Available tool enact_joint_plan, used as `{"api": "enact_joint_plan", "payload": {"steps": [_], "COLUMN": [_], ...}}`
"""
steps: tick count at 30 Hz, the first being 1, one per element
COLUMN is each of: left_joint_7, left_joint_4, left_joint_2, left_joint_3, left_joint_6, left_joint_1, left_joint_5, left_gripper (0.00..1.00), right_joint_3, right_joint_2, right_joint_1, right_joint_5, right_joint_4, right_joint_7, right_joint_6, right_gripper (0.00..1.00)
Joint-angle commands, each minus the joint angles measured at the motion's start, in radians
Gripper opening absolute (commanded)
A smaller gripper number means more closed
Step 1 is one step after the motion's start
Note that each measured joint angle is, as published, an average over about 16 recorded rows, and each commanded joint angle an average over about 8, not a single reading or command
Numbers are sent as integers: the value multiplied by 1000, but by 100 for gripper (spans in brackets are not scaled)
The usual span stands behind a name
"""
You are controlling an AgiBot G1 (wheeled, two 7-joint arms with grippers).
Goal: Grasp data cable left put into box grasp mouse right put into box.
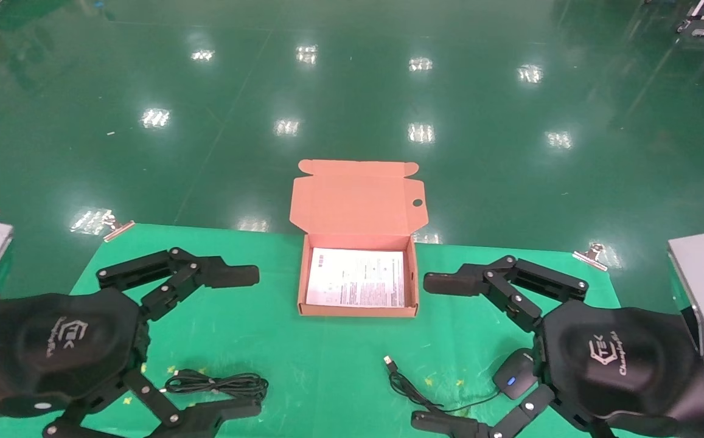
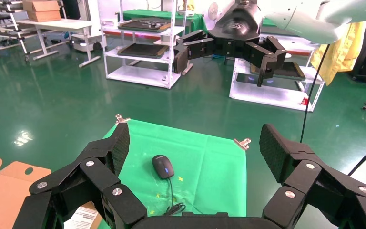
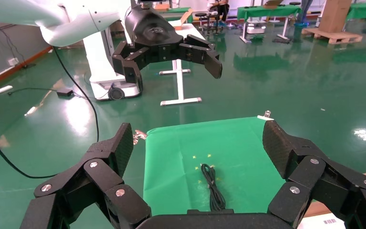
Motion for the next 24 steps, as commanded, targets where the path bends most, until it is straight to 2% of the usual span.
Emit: {"api": "enact_joint_plan", "payload": {"steps": [1,17,24], "left_joint_7": [0,1,-18], "left_joint_4": [0,0,3], "left_joint_2": [0,-1,-8], "left_joint_3": [0,0,30], "left_joint_6": [0,0,20], "left_joint_1": [0,0,-28], "left_joint_5": [0,2,57], "left_gripper": [100,100,100], "right_joint_3": [0,0,-16], "right_joint_2": [0,2,27], "right_joint_1": [0,1,34], "right_joint_5": [0,-5,-109], "right_joint_4": [0,1,37], "right_joint_7": [0,-3,-44], "right_joint_6": [0,0,8], "right_gripper": [100,100,100]}}
